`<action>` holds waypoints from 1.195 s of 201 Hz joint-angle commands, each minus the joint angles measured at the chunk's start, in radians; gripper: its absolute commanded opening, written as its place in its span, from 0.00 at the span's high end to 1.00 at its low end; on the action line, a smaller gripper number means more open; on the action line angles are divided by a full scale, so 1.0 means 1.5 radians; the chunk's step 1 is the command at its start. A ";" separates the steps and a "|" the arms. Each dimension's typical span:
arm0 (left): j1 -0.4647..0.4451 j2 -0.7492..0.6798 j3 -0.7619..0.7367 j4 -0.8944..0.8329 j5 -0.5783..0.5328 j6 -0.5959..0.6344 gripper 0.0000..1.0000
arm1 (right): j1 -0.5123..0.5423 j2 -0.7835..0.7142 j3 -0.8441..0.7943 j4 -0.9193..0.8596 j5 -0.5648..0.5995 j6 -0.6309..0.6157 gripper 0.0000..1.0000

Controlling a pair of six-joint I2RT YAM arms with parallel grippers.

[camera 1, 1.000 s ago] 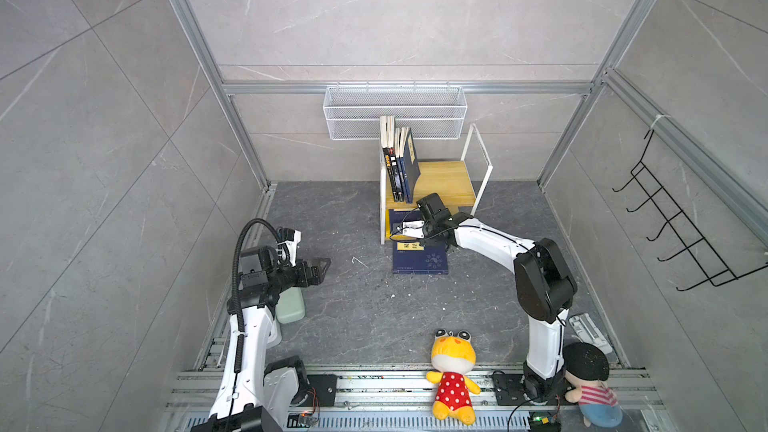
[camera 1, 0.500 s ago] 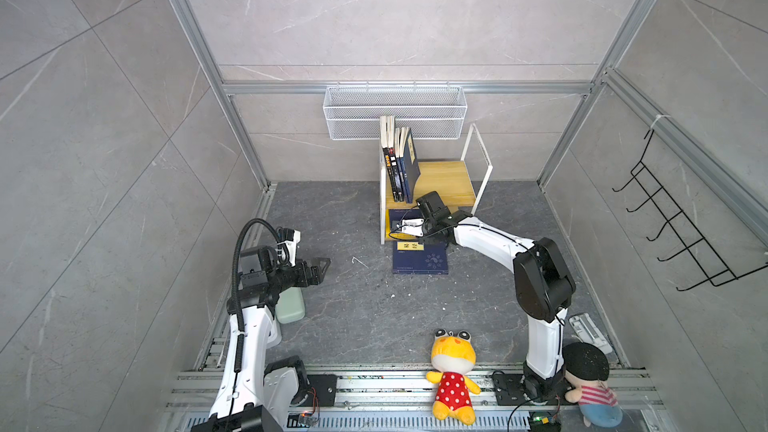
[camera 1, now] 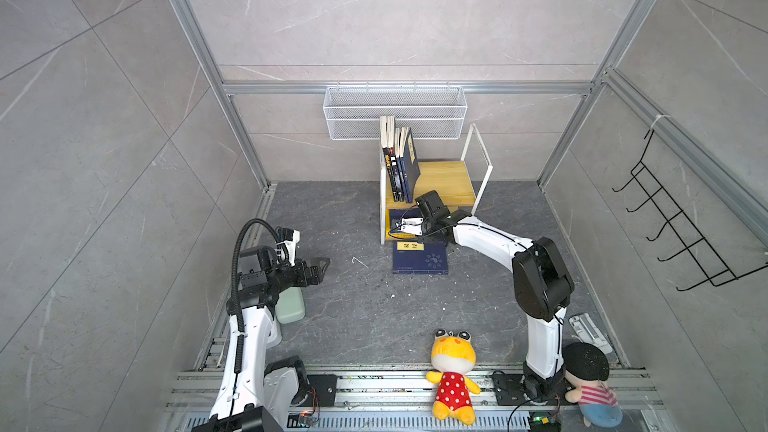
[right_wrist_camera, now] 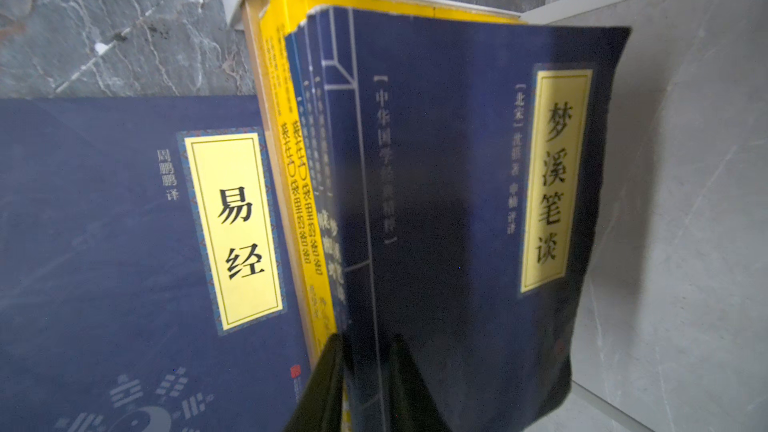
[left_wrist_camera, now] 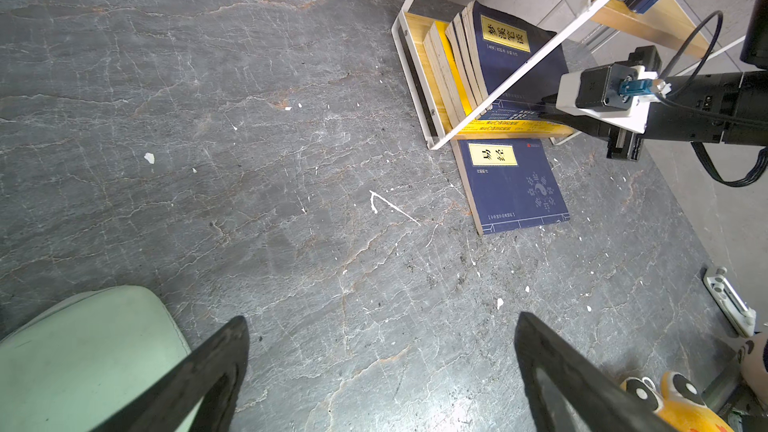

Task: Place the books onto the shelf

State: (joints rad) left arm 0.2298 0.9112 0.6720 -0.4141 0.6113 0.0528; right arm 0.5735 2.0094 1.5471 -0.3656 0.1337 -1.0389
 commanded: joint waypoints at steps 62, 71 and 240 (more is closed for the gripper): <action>0.004 -0.012 0.010 0.015 0.010 0.000 0.00 | -0.004 -0.068 -0.077 0.050 0.041 -0.025 0.67; 0.004 -0.009 0.015 0.010 0.006 0.001 0.00 | -0.006 -0.070 -0.079 0.047 0.047 -0.033 0.67; 0.004 -0.006 0.011 0.018 0.011 -0.003 0.00 | -0.019 -0.065 -0.083 0.084 0.094 -0.032 0.69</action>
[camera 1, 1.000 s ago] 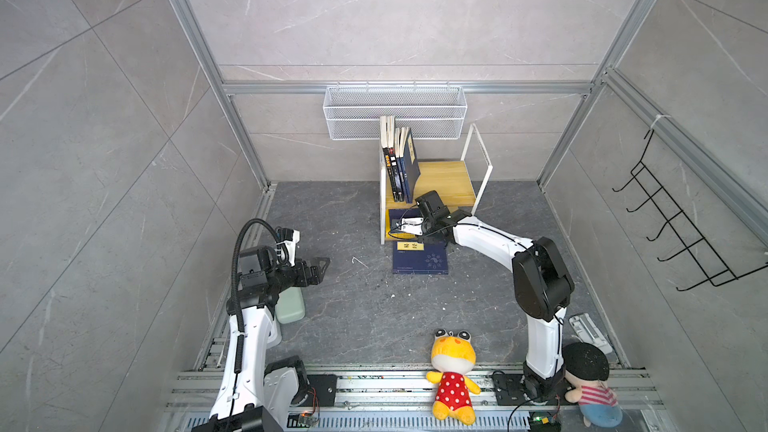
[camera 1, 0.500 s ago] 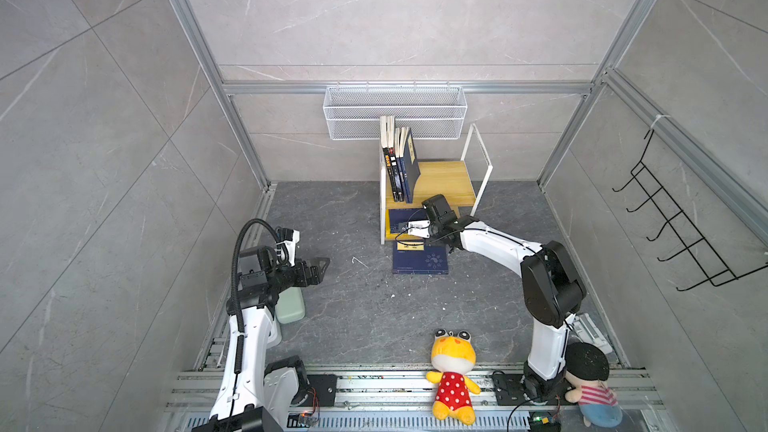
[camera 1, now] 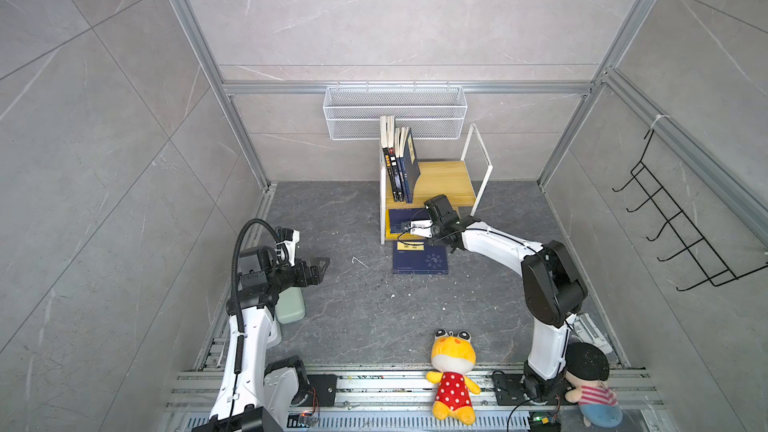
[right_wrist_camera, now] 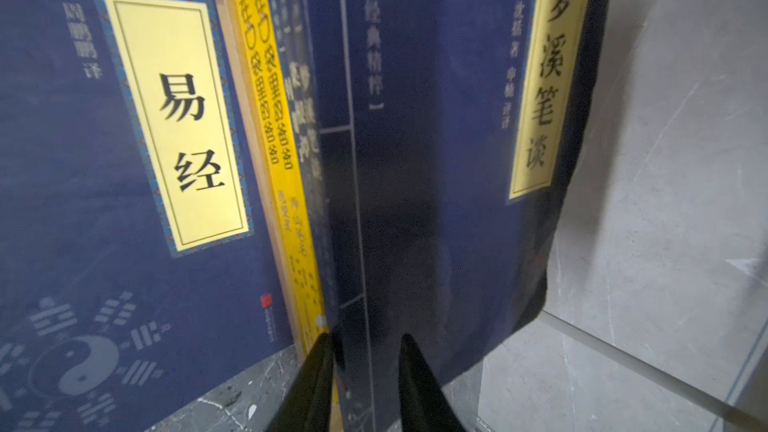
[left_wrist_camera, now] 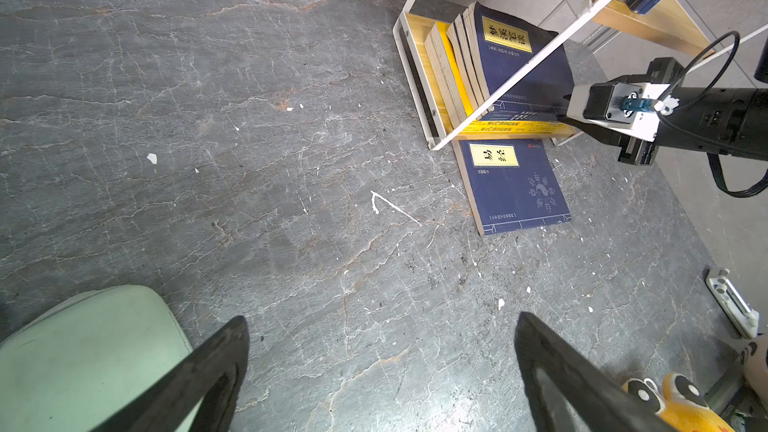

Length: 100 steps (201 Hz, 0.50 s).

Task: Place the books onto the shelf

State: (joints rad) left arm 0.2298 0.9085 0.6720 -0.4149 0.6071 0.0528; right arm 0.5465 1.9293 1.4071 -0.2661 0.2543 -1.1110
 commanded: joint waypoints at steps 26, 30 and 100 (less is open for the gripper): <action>0.004 0.001 0.017 0.008 0.014 -0.002 0.00 | 0.004 -0.048 0.005 -0.019 0.000 0.055 0.63; 0.004 0.002 0.017 0.008 0.014 -0.002 0.00 | 0.005 -0.061 -0.005 -0.015 -0.006 0.062 0.61; 0.003 0.015 0.014 0.013 0.028 -0.004 0.00 | 0.032 -0.255 -0.121 -0.067 -0.044 0.421 0.49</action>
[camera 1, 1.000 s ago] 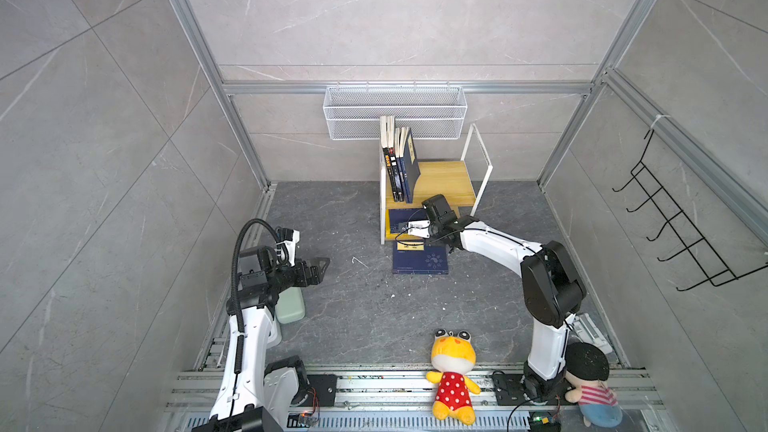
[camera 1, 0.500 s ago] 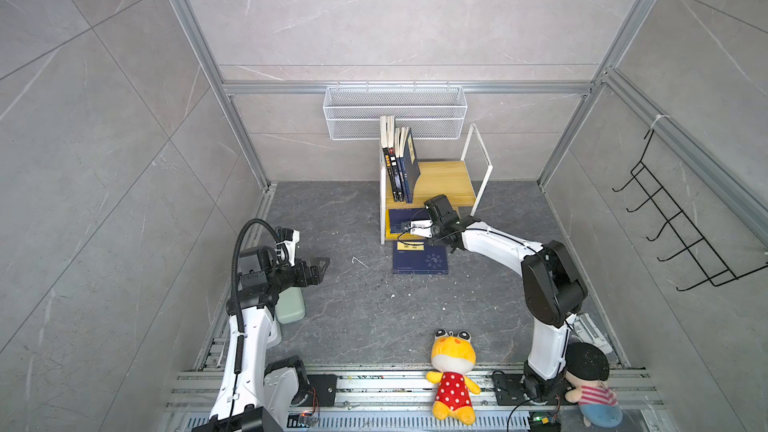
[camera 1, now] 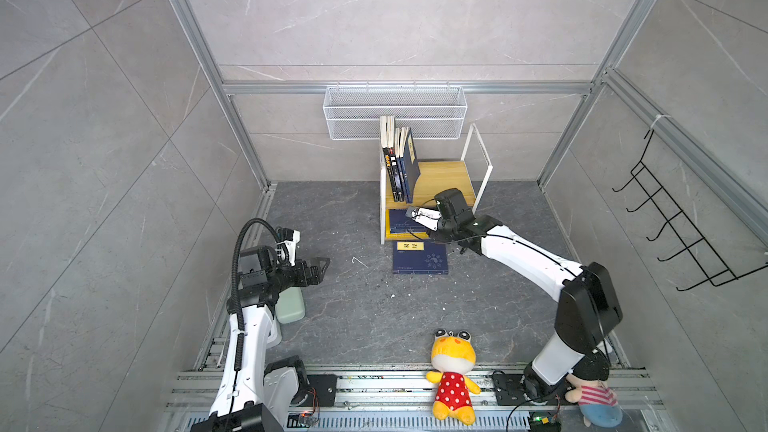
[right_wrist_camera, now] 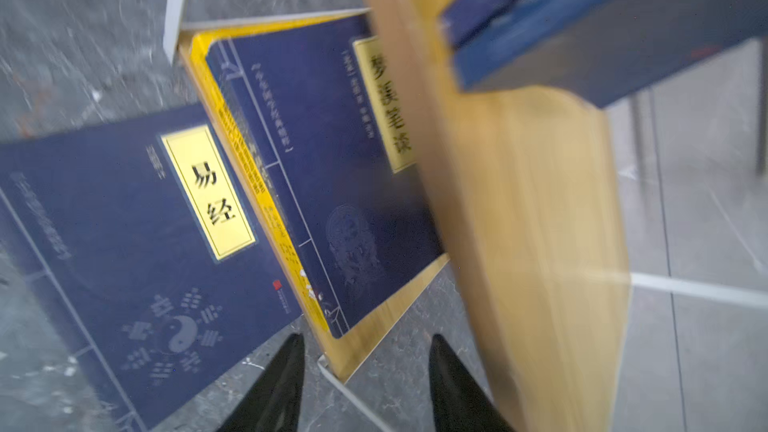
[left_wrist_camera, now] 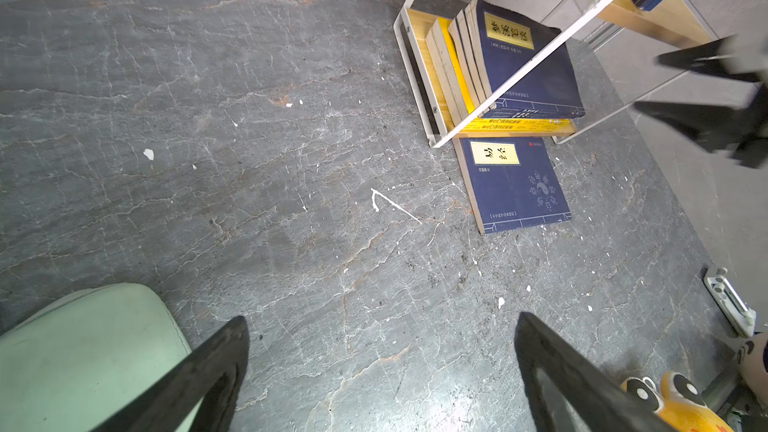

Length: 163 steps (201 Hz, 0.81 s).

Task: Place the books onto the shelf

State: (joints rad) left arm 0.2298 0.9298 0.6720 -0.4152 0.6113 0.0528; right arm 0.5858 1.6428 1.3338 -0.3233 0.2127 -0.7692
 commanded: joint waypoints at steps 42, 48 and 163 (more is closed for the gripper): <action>0.004 0.008 0.014 0.013 0.029 -0.009 0.00 | 0.006 -0.169 -0.203 0.010 -0.023 0.503 0.48; 0.004 0.006 0.011 0.017 0.031 -0.009 0.00 | 0.006 -0.175 -0.222 0.019 -0.023 0.531 0.48; 0.004 -0.001 0.008 0.017 0.035 -0.016 0.00 | -0.019 -0.036 -0.313 0.144 -0.011 0.824 0.53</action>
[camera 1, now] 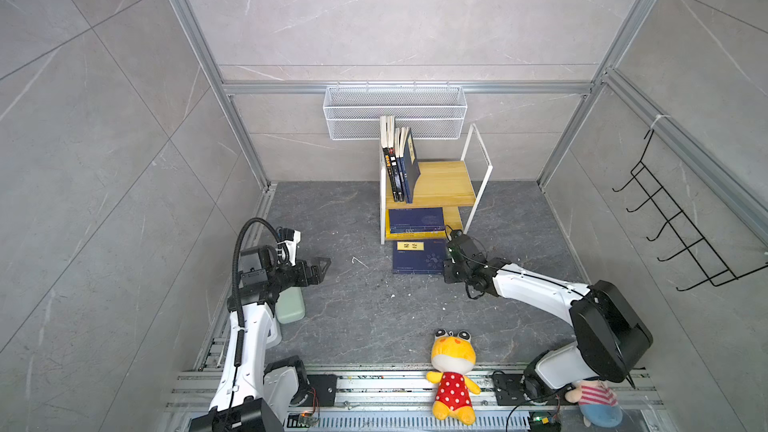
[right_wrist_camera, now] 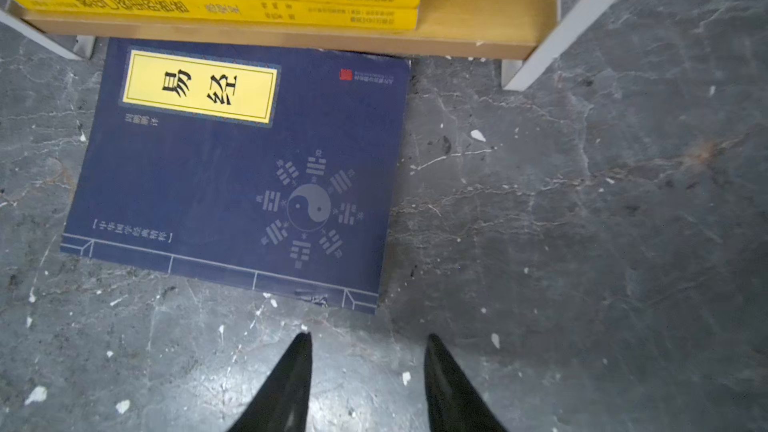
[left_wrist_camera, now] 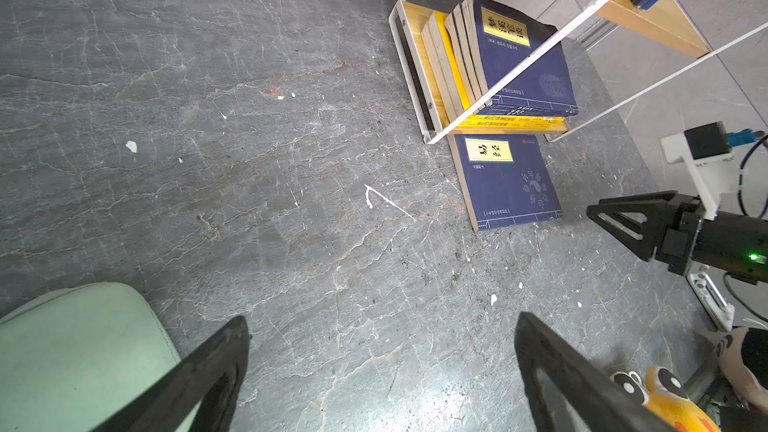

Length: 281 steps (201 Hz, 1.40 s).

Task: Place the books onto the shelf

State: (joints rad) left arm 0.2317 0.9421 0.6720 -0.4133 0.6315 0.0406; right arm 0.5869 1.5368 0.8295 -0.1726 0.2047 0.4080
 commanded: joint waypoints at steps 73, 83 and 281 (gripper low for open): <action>0.002 -0.008 0.017 0.009 0.027 -0.011 0.00 | -0.058 0.166 0.084 0.094 -0.048 0.062 0.44; 0.003 -0.011 0.014 0.017 0.028 -0.012 0.00 | -0.057 0.176 0.089 0.106 -0.053 0.059 0.44; -0.049 0.066 -0.015 0.082 0.072 -0.164 0.03 | 0.146 0.203 0.001 0.163 -0.110 0.108 0.56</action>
State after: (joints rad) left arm 0.1738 1.0214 0.6422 -0.3305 0.7120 -0.1532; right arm 0.6868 1.8359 0.9001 0.1326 0.2218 0.5201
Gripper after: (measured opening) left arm 0.972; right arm 0.448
